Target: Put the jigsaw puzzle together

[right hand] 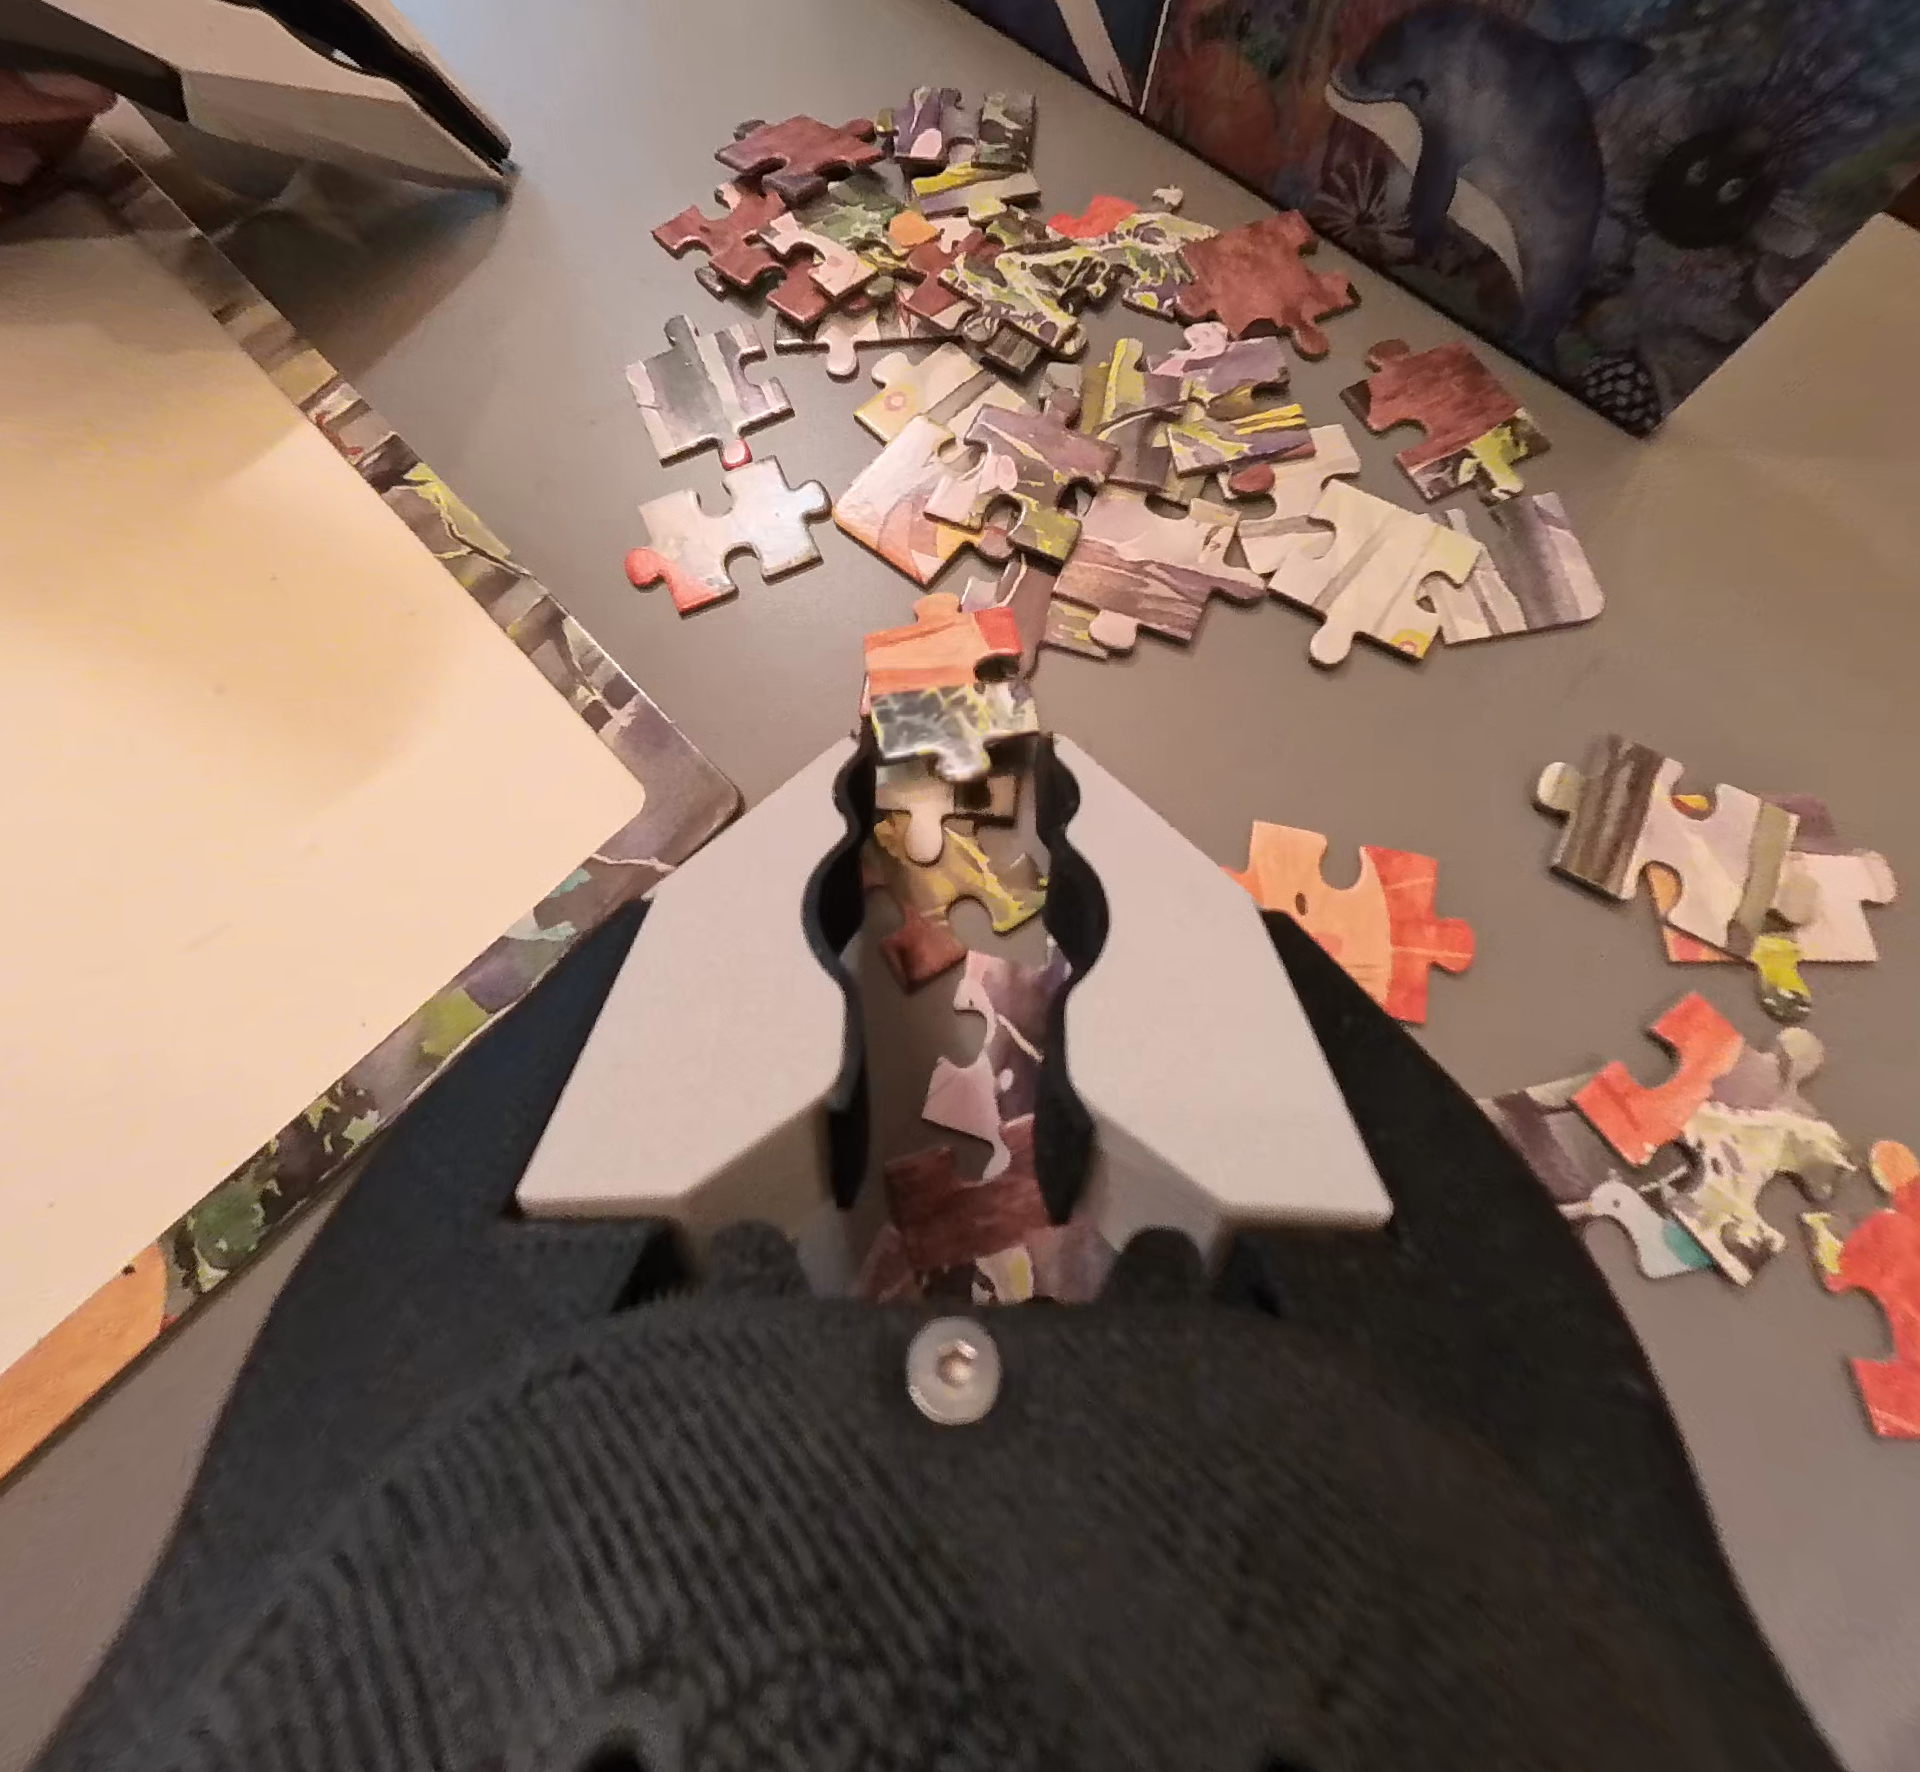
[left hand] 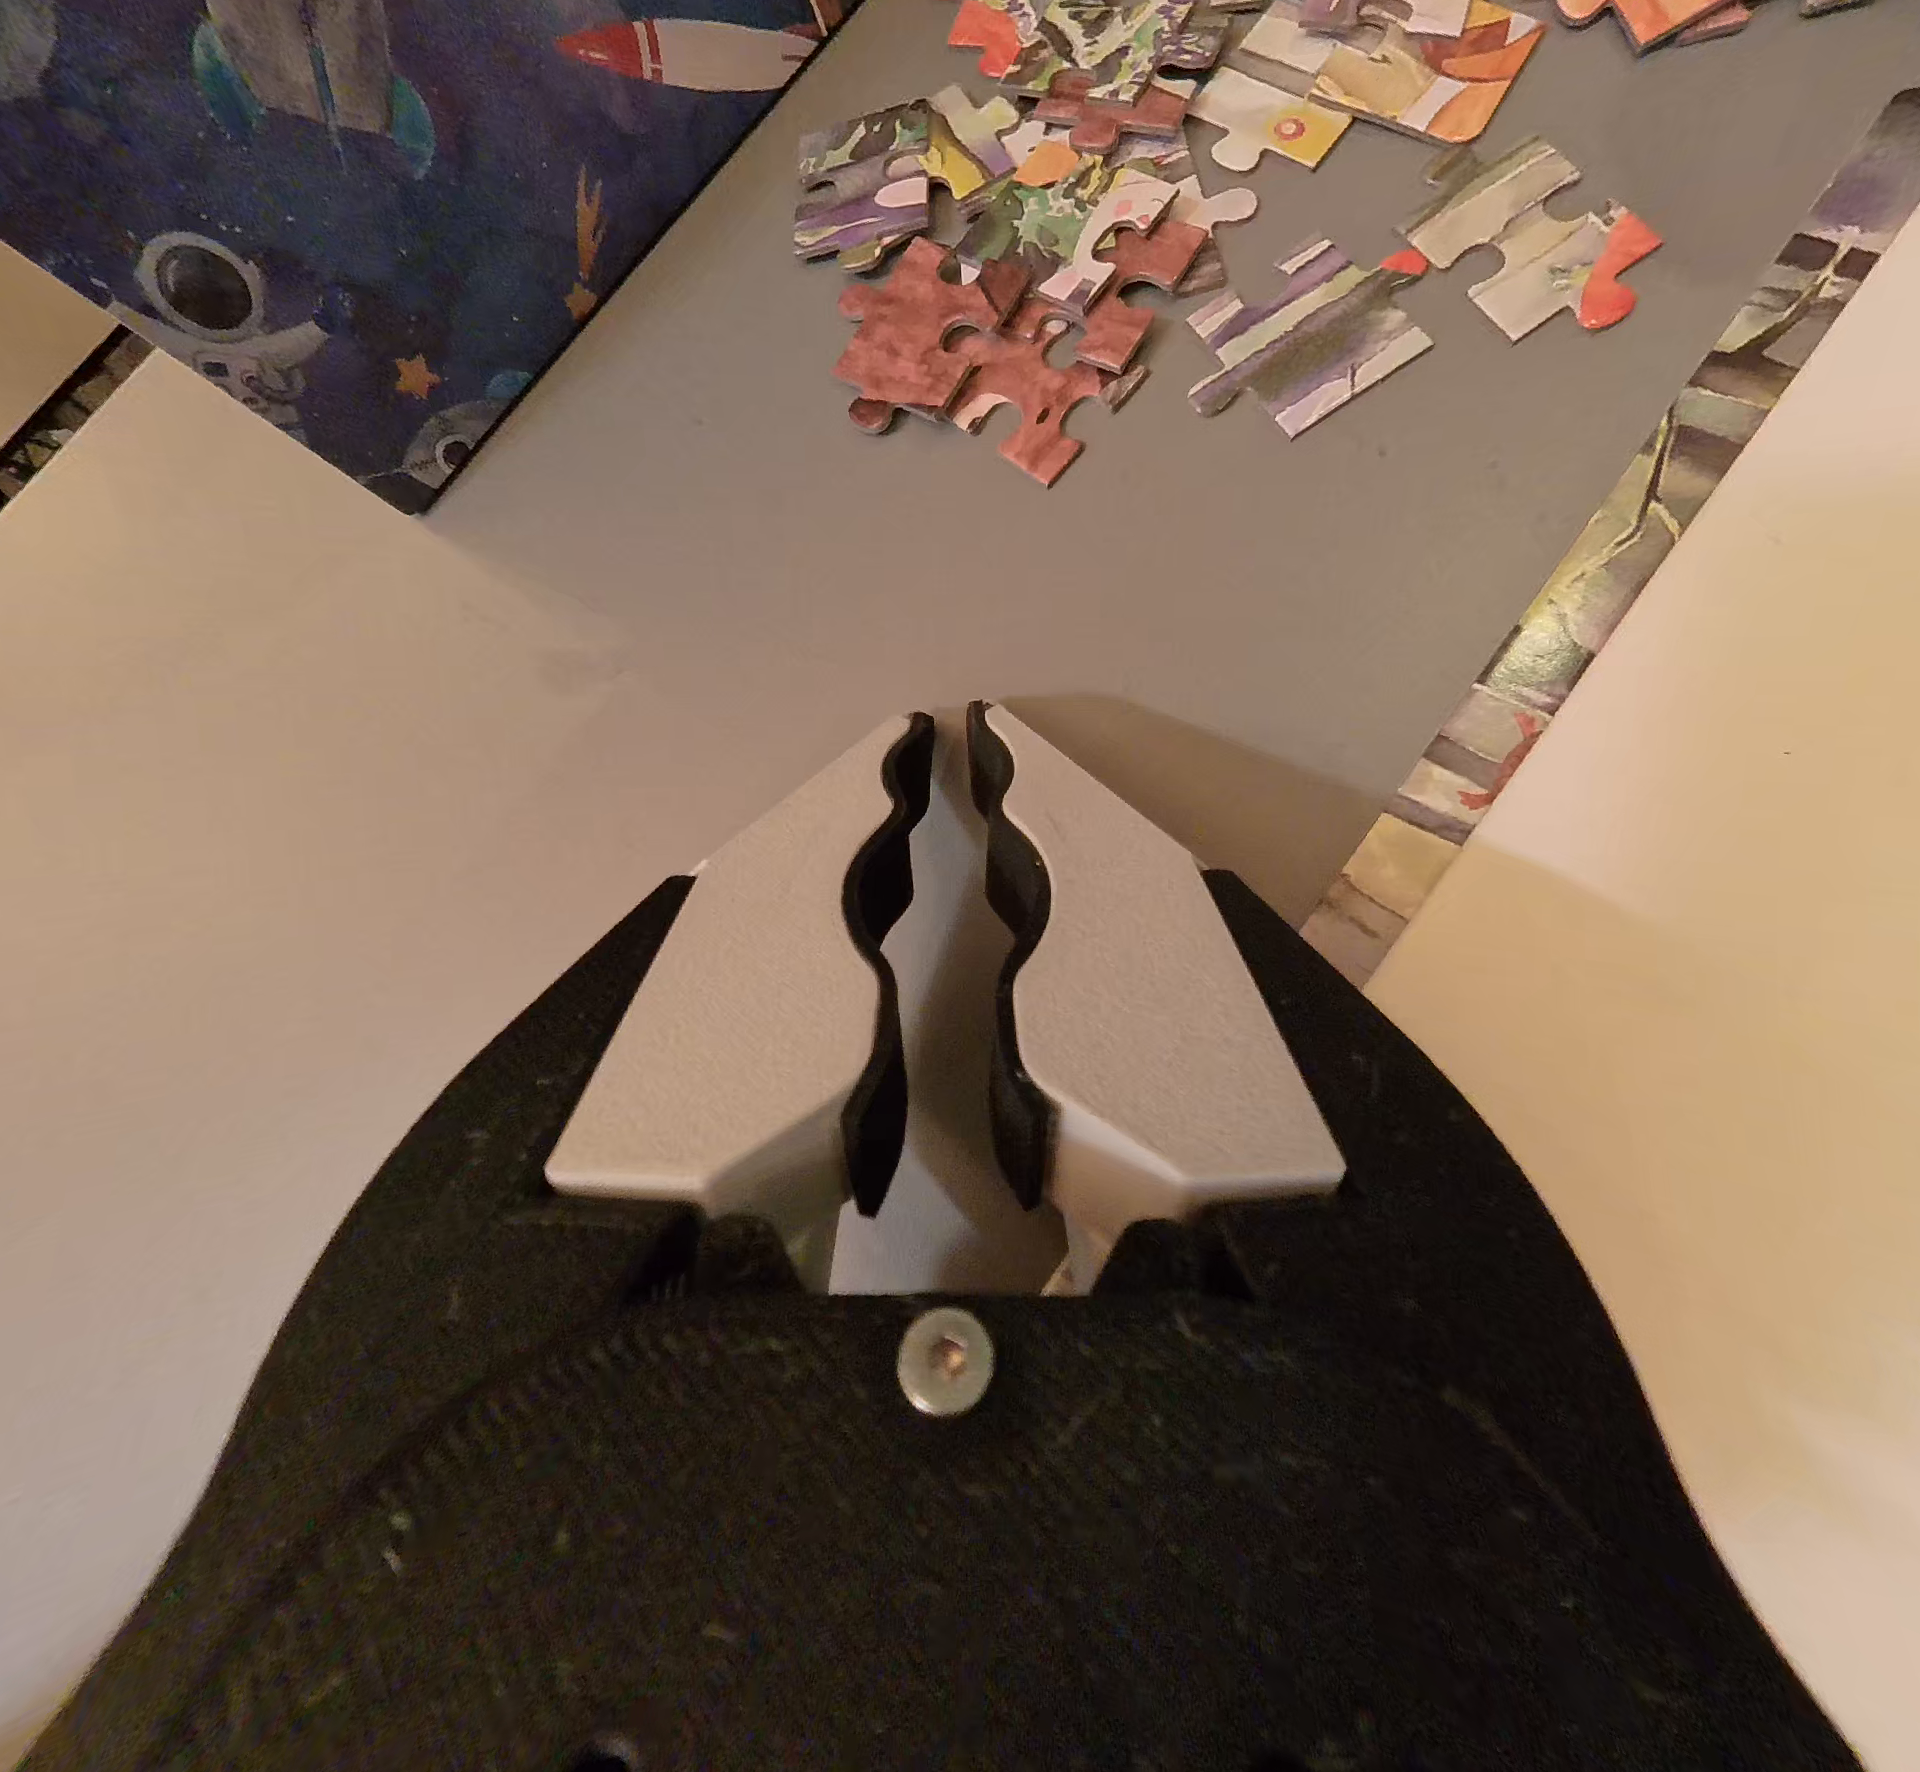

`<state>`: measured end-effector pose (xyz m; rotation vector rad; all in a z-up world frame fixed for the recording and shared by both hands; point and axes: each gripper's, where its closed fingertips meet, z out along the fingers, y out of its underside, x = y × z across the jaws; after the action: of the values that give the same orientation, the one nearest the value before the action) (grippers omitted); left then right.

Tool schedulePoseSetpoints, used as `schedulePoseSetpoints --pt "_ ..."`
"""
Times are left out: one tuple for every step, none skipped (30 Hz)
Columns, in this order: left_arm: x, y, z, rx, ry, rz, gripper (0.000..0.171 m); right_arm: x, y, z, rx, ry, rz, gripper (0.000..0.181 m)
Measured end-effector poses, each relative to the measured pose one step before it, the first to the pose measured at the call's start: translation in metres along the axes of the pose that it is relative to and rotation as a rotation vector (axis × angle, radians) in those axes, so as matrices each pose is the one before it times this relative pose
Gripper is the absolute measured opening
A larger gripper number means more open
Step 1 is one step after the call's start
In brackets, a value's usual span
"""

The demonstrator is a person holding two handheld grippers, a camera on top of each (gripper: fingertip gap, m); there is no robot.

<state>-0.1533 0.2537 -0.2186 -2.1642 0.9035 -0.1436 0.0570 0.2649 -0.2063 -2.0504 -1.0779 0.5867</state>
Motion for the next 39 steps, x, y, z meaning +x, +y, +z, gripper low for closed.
schedulePoseSetpoints --pt "0.00005 0.0 0.0 -0.00002 0.0002 -0.0002 0.008 -0.00015 -0.00103 -0.00056 0.0068 -0.0016 0.0002 0.029" --pt "0.00003 -0.00001 0.0 0.00004 0.0001 -0.0002 0.007 -0.00016 -0.00117 -0.00061 0.0075 -0.0011 0.0001 0.029" --pt "-0.00004 -0.00004 0.00006 -0.00001 0.0001 -0.0002 0.008 -0.00022 -0.00125 -0.00063 0.007 -0.0013 -0.0002 0.029" --pt "0.00005 0.0 0.0 0.0 0.0002 -0.0003 0.008 -0.00048 -0.00117 -0.00051 0.0065 -0.0022 -0.0013 0.029" --pt "-0.00003 0.00005 -0.00003 0.00003 0.0002 -0.0002 0.007 -0.00064 -0.00143 -0.0007 0.0071 -0.0021 -0.0032 0.029" --pt "0.00002 0.0 0.0 0.00002 0.0001 -0.0001 0.008 -0.00073 -0.00153 -0.00063 0.0078 -0.0011 -0.005 0.029" --pt "0.00008 -0.00005 0.00004 -0.00003 0.0001 0.0 0.007 -0.00084 -0.00177 -0.00064 0.0078 -0.0011 -0.0064 0.028" --pt "0.00002 -0.00007 -0.00007 0.00002 0.0002 -0.0002 0.008 -0.00139 -0.00183 -0.00082 0.0088 -0.0033 -0.0092 0.02" --pt "-0.00006 0.00001 0.00002 -0.00002 0.0004 -0.0004 0.008 -0.00125 -0.00266 -0.001 0.0138 -0.0006 -0.0095 0.02" --pt "0.0001 0.0 0.0 0.0 0.0005 -0.0005 0.008 -0.00127 -0.00363 -0.0012 0.0175 0.001 -0.0097 0.02" --pt "0.00002 0.00001 0.00003 0.00004 0.0007 -0.0008 0.008 -0.00122 -0.00397 -0.00139 0.0193 0.0008 -0.0086 0.02" --pt "-0.00002 -0.00004 -0.00003 -0.00007 0.0012 -0.0014 0.008 -0.00151 -0.00365 -0.00145 0.0171 -0.0013 -0.0053 0.02" --pt "-0.00002 0.00003 0.00007 -0.00002 0.0018 -0.002 0.008 -0.00167 -0.00299 -0.0012 0.0132 -0.0038 -0.0022 0.02" --pt "-0.00002 0.00002 -0.00004 -0.00002 0.0022 -0.0025 0.008 -0.00177 -0.00232 -0.00078 0.0095 -0.0054 -0.0012 0.02" --pt "0.00008 -0.00007 -0.00011 0.00047 0.0032 -0.0034 0.008 -0.00155 -0.00159 -0.00055 0.0067 -0.0049 -0.0016 0.02" --pt "0.00007 0.00002 -0.00012 0.00033 0.0049 -0.0048 0.008 -0.00112 -0.00147 -0.00023 0.0059 -0.0025 -0.0037 0.02" --pt "0.00019 -0.00012 -0.00011 0.0009 0.0071 -0.0063 0.008 -0.00089 -0.00091 -0.00017 0.0034 -0.0011 -0.0048 0.02" --pt "0.00006 0.00002 0.00002 0.00019 0.0084 -0.0086 0.008 -0.00057 -0.00021 0.0002 0.0 -0.0008 -0.004 0.02" --pt "-0.00001 -0.00011 -0.00015 0.00076 0.0092 -0.0105 0.008 -0.0005 0.0001 0.0002 -0.0009 -0.001 -0.0031 0.02" --pt "0.00008 -0.00028 -0.00028 0.00277 0.0108 -0.0111 0.009 -0.00049 -0.00013 0.00011 0.0007 -0.0013 -0.0027 0.02" --pt "-0.00014 -0.0004 -0.00038 0.00369 0.0105 -0.0126 0.009 -0.0007 -0.00037 0.00014 0.0018 -0.0025 -0.0021 0.02" --pt "-0.0003 0.00004 -0.00025 0.00119 0.0097 -0.0135 0.01 -0.00078 -0.00051 0.00012 0.0021 -0.0028 -0.0016 0.02" --pt "-0.00023 -0.00001 -0.00009 0.00038 0.0085 -0.0124 0.011 -0.00081 -0.00077 -0.0001 0.0037 -0.0026 -0.002 0.02" --pt "-0.00042 -0.0001 -0.00013 0.00122 0.0059 -0.0099 0.011 -0.00098 -0.00099 -0.00017 0.0051 -0.0035 -0.0019 0.02" --pt "-0.00036 -0.00002 -0.00013 0.0012 0.0028 -0.0067 0.011 -0.00114 -0.00112 -0.00008 0.0059 -0.0047 -0.0008 0.02" --pt "-0.00019 -0.00011 -0.00004 0.00055 0.0009 -0.0028 0.011 -0.00156 -0.00134 -0.00006 0.0078 -0.007 0.0 0.02" --pt "0.00007 0.00015 0.00006 -0.00118 -0.001 0.0012 0.011 -0.00198 -0.00158 -0.00009 0.0092 -0.0103 0.0001 0.02" --pt "0.00012 -0.00002 0.00013 -0.00026 -0.0026 0.0045 0.01 -0.0022 -0.00143 0.00011 0.0089 -0.012 0.0003 0.02" --pt "0.00018 0.00009 0.00003 -0.00069 -0.0033 0.0051 0.01 -0.00186 -0.00098 0.00013 0.0066 -0.0109 0.0002 0.02" --pt "0.00027 0.00027 0.00023 -0.00207 -0.0025 0.0049 0.01 -0.00152 -0.00041 0.00024 0.0029 -0.0084 -0.0002 0.02" --pt "0.00011 0.0002 0.00015 -0.00175 -0.0023 0.0044 0.01 -0.00131 -0.00025 0.0002 0.0015 -0.0068 -0.0019 0.02" --pt "0.00009 0.00005 0.00008 -0.00052 -0.0022 0.0027 0.01 -0.00182 -0.00049 0.00016 0.0031 -0.0096 -0.0041 0.02" --pt "0.0001 -0.00001 0.00001 -0.00027 -0.0003 0.0011 0.01 -0.0033 -0.0011 0.00007 0.0063 -0.0176 -0.0056 0.02" --pt "-0.00005 0.00005 -0.00004 -0.00003 0.0 -0.0004 0.01 -0.00514 -0.00207 0.0001 0.0111 -0.0273 -0.0076 0.02" --pt "-0.00002 -0.00003 0.00006 -0.00014 0.0009 -0.001 0.01 -0.00682 -0.00292 0.0001 0.0152 -0.0354 -0.0102 0.02" --pt "-0.00009 0.0 0.00002 -0.00005 0.0007 -0.0012 0.01 -0.00762 -0.00329 0.00032 0.0169 -0.0383 -0.0114 0.02" --pt "0.00004 0.00005 -0.00004 -0.00003 0.0005 -0.0007 0.01 -0.00742 -0.00276 0.00078 0.0136 -0.0352 -0.0113 0.02" --pt "-0.00008 0.0 0.0 -0.00003 -0.0004 0.0004 0.01 -0.00642 -0.00169 0.00112 0.0069 -0.0286 -0.0109 0.02" --pt "0.00002 0.00007 0.00007 -0.00037 -0.0009 0.0011 0.01 -0.00556 -0.00052 0.00152 0.0009 -0.0239 -0.0116 0.02"
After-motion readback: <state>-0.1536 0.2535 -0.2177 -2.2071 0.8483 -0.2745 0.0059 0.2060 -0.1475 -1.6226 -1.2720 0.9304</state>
